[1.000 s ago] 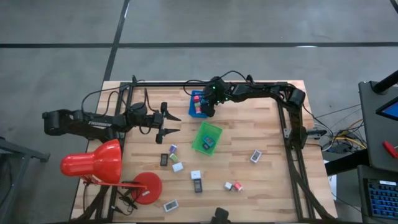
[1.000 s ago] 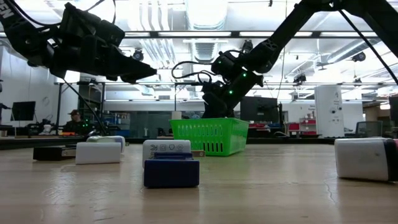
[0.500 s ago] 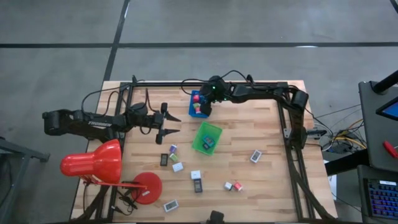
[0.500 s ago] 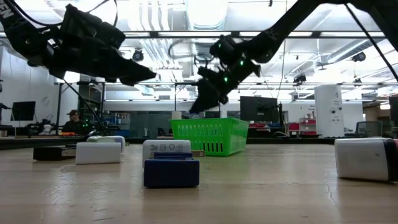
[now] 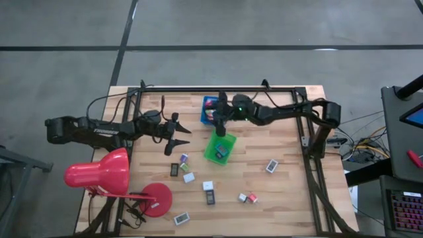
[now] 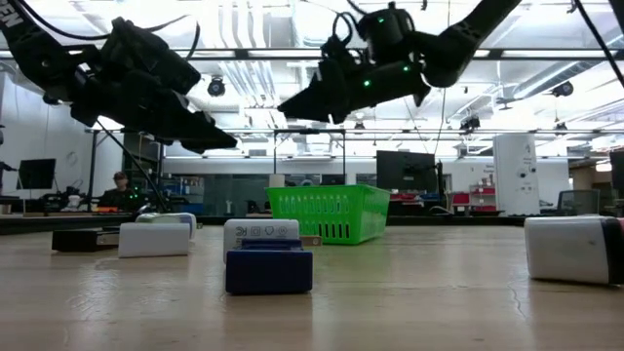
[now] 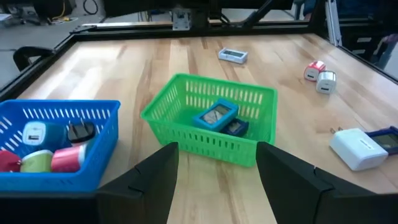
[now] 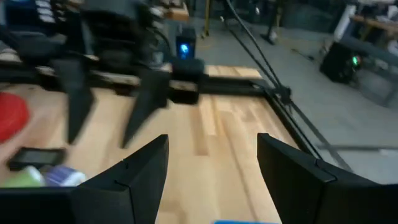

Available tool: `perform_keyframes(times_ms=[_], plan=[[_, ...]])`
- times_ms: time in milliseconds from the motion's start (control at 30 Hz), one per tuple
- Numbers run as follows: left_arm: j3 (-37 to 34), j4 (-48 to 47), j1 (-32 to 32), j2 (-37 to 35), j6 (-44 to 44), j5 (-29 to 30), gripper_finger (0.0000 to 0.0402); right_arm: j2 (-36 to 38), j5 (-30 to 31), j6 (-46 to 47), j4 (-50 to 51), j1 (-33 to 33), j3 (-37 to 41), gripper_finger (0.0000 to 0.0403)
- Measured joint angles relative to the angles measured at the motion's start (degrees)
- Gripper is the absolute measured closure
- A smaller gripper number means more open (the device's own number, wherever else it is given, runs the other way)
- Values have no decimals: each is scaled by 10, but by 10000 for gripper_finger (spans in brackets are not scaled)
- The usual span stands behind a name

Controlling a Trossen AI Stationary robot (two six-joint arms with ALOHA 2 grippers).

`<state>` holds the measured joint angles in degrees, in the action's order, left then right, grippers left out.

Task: Pick & Place Office items
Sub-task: Put the small purple charger adapter into the blue bin

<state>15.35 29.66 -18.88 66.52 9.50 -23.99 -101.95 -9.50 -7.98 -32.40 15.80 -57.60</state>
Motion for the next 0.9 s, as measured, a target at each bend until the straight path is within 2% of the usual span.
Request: perform_keyframes(times_ms=[167, 467, 700, 900], plan=[[4, -3, 2, 0, -5, -1, 183, 18, 0, -2, -21, -32, 33, 159], [5, -31, 2, 0, -65, -1, 179, 58, 9, 3, -27, -107, 77, 143], [11, -85, 13, 0, -68, -1, 119, 94, 91, -12, -26, -172, 121, 132], [37, -175, 45, 0, -69, -1, 67, 118, 178, -11, -26, -222, 158, 132]])
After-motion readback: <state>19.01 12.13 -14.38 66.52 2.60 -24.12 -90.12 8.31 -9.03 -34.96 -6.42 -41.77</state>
